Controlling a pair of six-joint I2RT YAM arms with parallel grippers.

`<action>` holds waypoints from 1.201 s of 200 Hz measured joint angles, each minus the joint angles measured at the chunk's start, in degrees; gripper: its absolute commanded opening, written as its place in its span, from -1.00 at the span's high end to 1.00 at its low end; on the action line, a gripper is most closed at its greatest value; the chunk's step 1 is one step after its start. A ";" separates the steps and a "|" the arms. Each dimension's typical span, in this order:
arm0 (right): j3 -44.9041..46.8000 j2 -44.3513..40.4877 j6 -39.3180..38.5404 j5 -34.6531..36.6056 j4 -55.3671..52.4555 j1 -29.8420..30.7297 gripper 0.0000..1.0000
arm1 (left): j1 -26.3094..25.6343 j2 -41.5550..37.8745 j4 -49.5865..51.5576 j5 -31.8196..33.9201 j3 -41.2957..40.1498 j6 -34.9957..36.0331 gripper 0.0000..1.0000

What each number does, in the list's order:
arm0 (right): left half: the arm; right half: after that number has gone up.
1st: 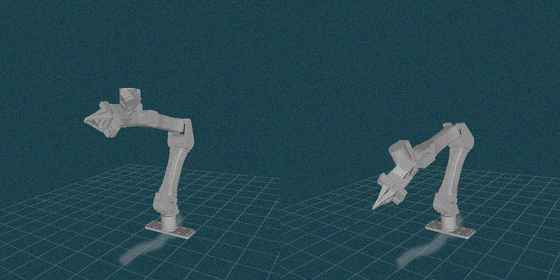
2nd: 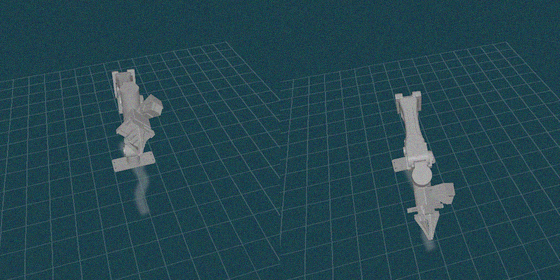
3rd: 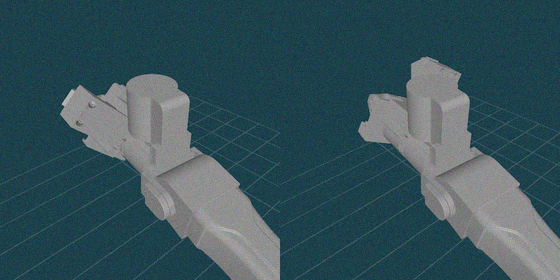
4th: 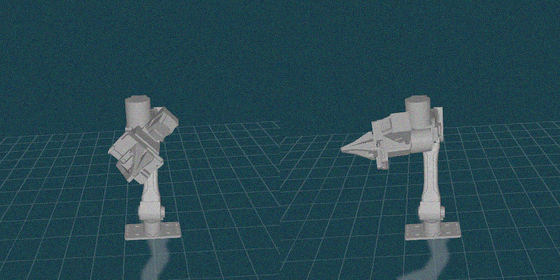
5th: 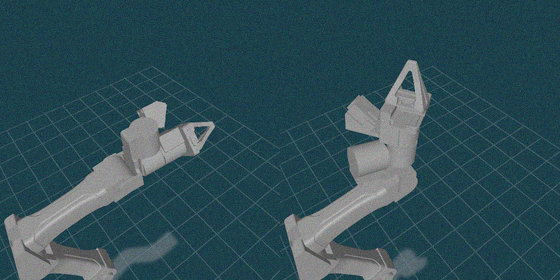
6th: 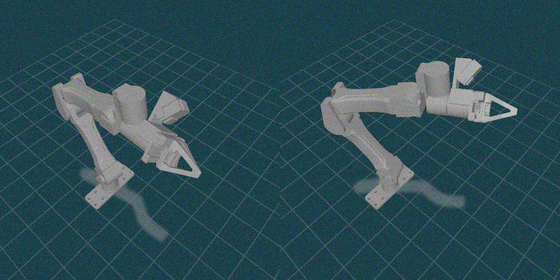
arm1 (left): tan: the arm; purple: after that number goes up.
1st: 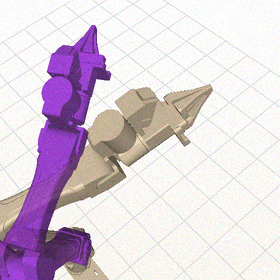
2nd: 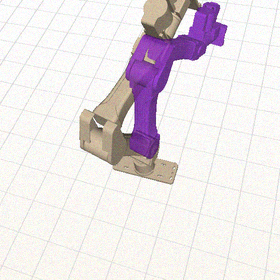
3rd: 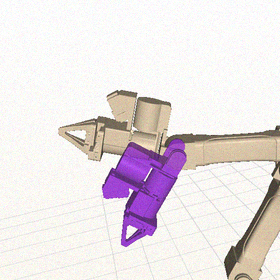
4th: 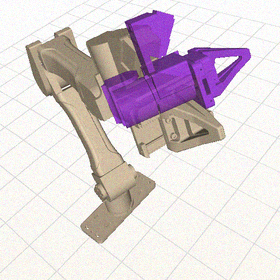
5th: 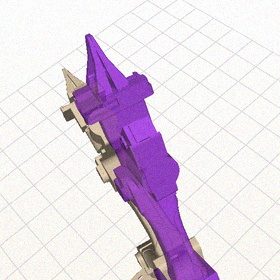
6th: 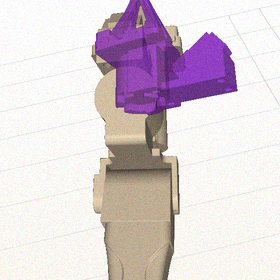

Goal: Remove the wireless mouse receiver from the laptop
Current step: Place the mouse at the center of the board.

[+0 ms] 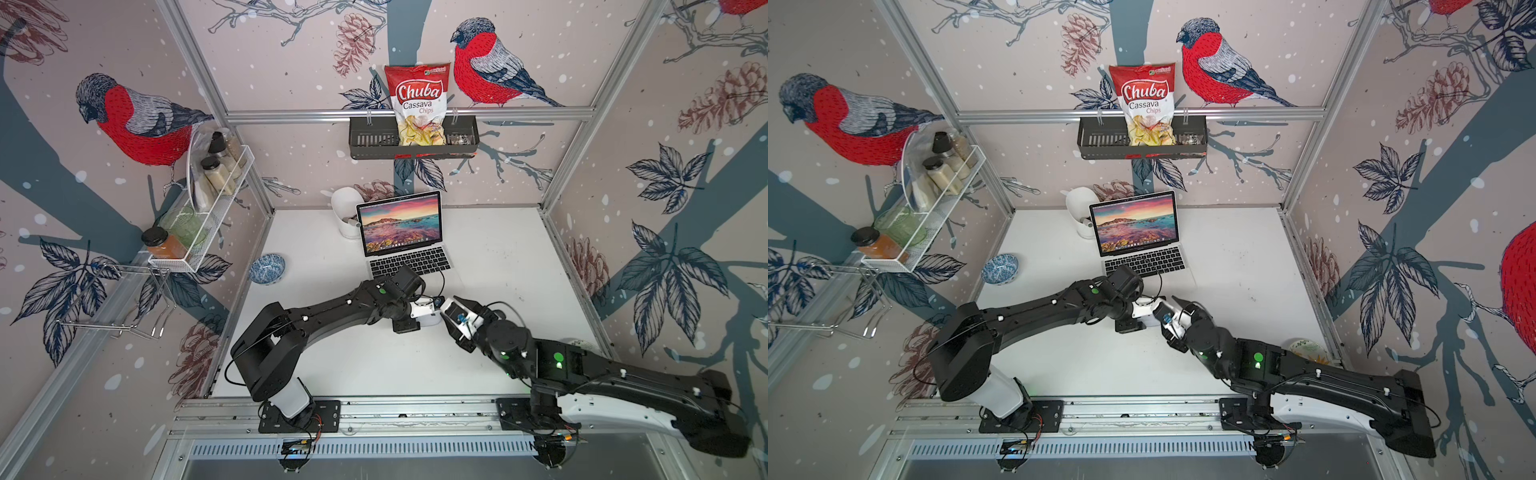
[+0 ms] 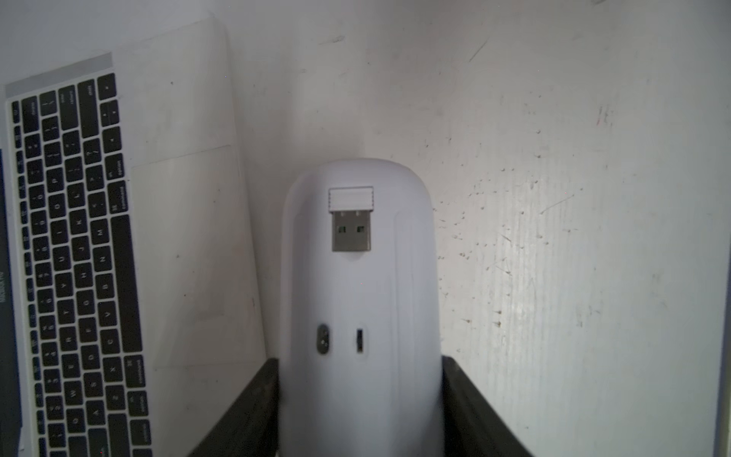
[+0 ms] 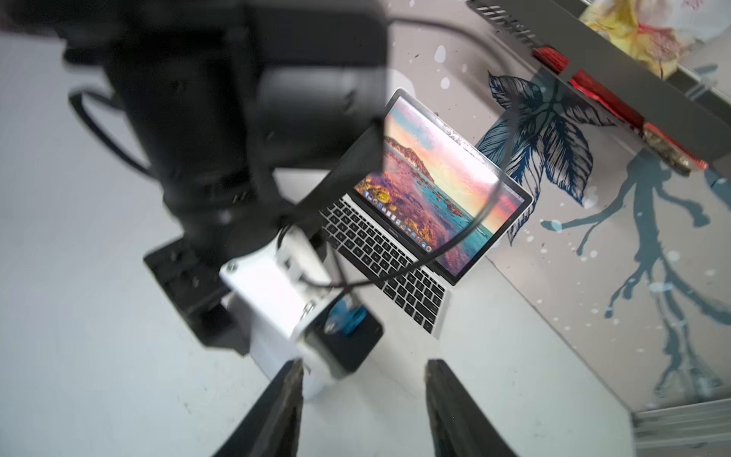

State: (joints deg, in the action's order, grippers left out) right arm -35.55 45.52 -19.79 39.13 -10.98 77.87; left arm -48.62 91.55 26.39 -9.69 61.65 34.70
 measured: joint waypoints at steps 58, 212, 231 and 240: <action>3.61 -5.92 -10.62 8.68 -0.72 6.23 -0.54 | 3.15 -2.49 3.54 -3.32 0.57 -3.69 0.02; 7.50 -2.27 -25.24 -9.09 2.08 3.02 -0.68 | 3.56 -7.76 7.26 -18.23 5.35 -18.18 0.01; 6.73 -0.46 -25.40 -9.05 3.23 2.40 -0.68 | 3.54 -7.82 7.37 -20.37 5.03 -18.60 0.01; 6.38 0.35 -25.46 -8.70 3.41 2.34 -0.67 | 3.37 -7.82 7.43 -20.76 4.83 -19.30 0.01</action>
State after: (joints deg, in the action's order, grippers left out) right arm -29.17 45.87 -45.25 30.44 -7.57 80.20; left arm -45.25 83.72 33.82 -30.46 66.48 15.40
